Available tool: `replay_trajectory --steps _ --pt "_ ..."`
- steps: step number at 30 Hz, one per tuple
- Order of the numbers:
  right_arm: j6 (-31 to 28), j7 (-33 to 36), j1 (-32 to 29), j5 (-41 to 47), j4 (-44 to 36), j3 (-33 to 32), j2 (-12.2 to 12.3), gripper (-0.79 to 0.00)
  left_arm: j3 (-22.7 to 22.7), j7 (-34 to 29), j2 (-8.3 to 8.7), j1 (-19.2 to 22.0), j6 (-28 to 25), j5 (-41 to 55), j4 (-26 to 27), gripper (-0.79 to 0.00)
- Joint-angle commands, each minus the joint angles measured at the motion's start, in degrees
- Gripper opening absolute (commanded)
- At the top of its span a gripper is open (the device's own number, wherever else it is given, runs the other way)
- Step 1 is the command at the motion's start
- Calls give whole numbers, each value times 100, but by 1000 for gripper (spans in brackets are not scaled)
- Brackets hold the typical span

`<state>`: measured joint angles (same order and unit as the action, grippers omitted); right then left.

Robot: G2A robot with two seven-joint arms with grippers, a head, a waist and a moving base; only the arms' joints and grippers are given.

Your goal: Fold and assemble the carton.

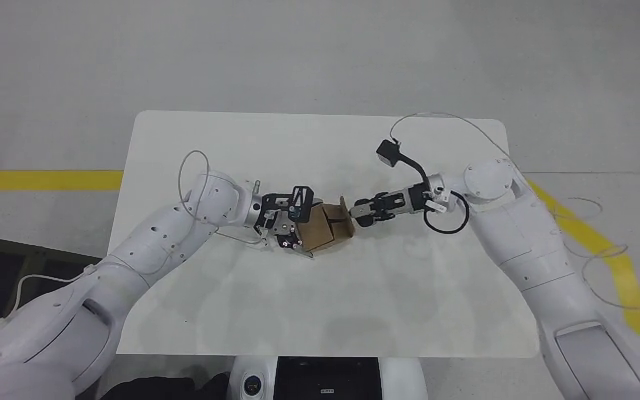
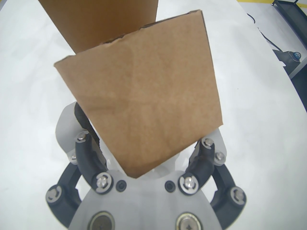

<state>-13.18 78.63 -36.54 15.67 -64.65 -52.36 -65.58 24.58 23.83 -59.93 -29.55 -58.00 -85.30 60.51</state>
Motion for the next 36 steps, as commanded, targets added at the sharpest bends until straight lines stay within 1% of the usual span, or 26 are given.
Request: replay_trajectory --steps 1,6,13,23,29,36 --pt "14 -20 42 -18 -20 67 -24 -539 -20 -36 -1 34 0 38 -16 0" --pt "53 -31 115 -105 32 218 -71 -542 -29 -113 7 195 0 173 -10 0" --pt "116 -27 92 -179 93 373 -111 -542 2 -91 34 296 0 418 47 0" --pt "136 -15 -23 -133 159 378 -105 -542 34 -153 62 268 0 475 86 0" --pt "194 2 -130 -176 115 345 -74 -554 50 -170 84 193 0 442 83 0" --pt "277 -37 -233 -216 38 289 -38 -551 97 -180 118 100 0 415 99 0"
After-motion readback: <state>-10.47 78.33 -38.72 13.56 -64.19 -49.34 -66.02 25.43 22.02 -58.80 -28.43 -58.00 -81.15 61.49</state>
